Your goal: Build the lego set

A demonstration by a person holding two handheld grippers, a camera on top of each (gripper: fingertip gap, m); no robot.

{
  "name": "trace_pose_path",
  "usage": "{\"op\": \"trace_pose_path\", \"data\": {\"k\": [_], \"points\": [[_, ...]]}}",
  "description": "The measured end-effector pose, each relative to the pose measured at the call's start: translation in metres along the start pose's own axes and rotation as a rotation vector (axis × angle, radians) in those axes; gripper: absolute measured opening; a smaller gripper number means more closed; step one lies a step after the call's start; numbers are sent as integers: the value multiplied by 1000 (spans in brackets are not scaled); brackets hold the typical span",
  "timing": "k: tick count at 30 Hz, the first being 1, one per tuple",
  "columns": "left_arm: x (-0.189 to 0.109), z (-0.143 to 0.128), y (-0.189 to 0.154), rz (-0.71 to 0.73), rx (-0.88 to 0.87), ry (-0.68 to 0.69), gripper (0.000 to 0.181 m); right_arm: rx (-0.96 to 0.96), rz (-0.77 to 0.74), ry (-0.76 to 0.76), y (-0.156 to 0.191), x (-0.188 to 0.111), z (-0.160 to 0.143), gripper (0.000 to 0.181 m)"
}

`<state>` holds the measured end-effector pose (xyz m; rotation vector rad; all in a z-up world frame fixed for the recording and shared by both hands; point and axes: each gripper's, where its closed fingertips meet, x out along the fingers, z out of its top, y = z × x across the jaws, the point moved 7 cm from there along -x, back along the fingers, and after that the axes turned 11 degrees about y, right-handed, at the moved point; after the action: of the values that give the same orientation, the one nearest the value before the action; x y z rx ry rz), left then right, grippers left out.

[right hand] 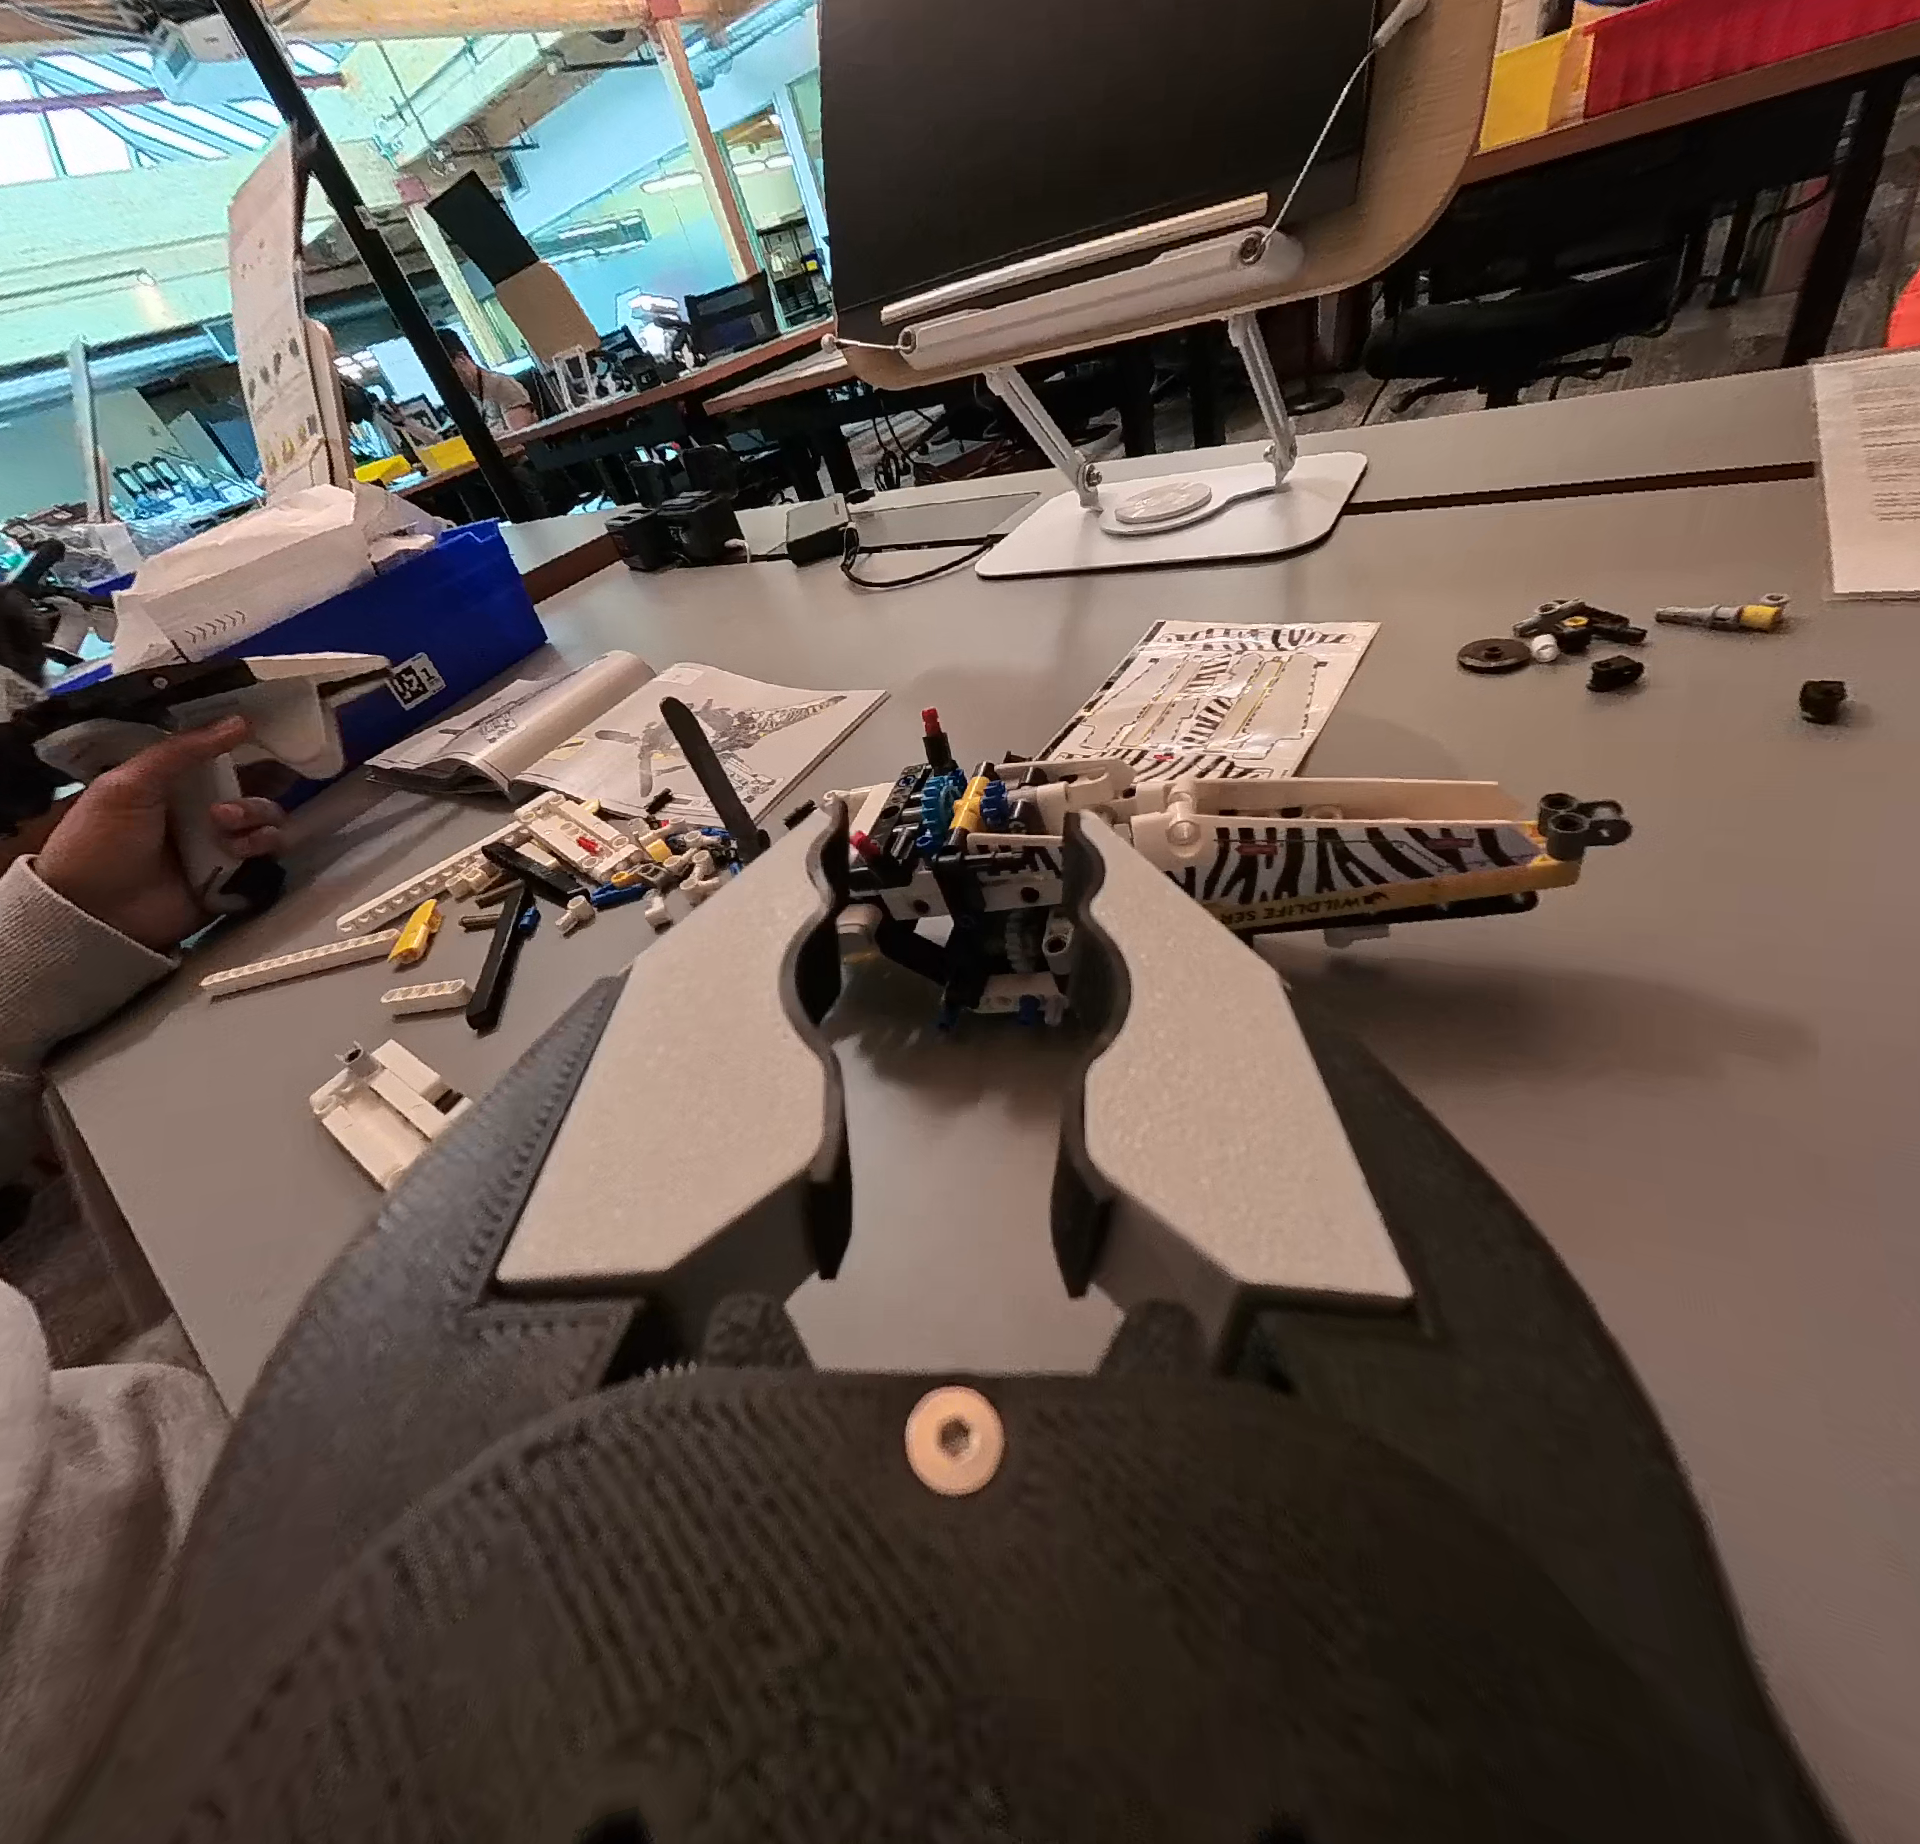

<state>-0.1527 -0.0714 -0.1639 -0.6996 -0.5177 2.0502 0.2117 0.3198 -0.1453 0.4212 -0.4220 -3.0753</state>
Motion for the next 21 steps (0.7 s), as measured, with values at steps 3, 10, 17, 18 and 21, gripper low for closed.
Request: {"op": "trace_pose_path", "data": {"k": [3,10,17,18,21], "points": [[4,-3,-7,-58,21,43,28,4,19,-16,0,-2,1,40],[8,-11,-37,-139,173,86,41,15,79,-91,2,-9,4,45],[23,-54,-140,-347,289,235,50,36,112,-175,2,-18,5,48],[28,-65,-157,-373,307,279,51,39,110,-178,2,-18,5,48],[42,-105,-208,-501,252,424,53,43,119,-176,3,-17,5,47]]}}
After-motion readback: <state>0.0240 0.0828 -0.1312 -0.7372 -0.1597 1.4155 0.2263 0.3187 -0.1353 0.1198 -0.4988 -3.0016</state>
